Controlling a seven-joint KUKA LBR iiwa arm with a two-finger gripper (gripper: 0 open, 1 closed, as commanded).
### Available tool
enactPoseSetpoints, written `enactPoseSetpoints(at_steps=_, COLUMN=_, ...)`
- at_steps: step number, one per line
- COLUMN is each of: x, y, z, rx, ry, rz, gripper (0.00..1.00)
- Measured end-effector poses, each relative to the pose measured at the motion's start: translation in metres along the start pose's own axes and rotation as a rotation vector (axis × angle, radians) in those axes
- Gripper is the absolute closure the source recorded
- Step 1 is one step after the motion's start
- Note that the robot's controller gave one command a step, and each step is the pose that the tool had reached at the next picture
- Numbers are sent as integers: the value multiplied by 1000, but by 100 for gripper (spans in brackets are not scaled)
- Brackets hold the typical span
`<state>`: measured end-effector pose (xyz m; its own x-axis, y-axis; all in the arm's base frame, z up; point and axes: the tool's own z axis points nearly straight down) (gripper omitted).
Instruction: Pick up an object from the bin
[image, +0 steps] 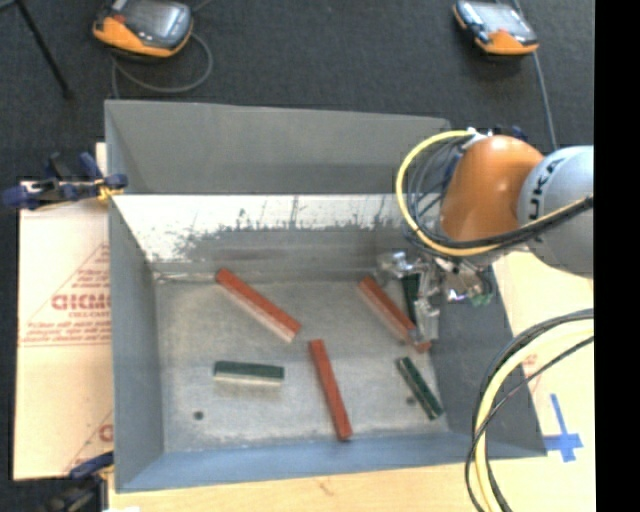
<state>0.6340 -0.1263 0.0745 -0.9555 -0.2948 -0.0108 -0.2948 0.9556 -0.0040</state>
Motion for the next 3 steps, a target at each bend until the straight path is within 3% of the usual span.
enactPoseSetpoints(at_steps=1, x=23, y=53, z=2, rx=-4, ry=7, rz=193, gripper=0)
enactPoseSetpoints(at_steps=2, x=22, y=50, z=2, rx=-2, ry=5, rz=194, gripper=100)
enactPoseSetpoints(at_steps=3, x=15, y=32, z=-173, rx=4, ry=-2, rz=210, gripper=100)
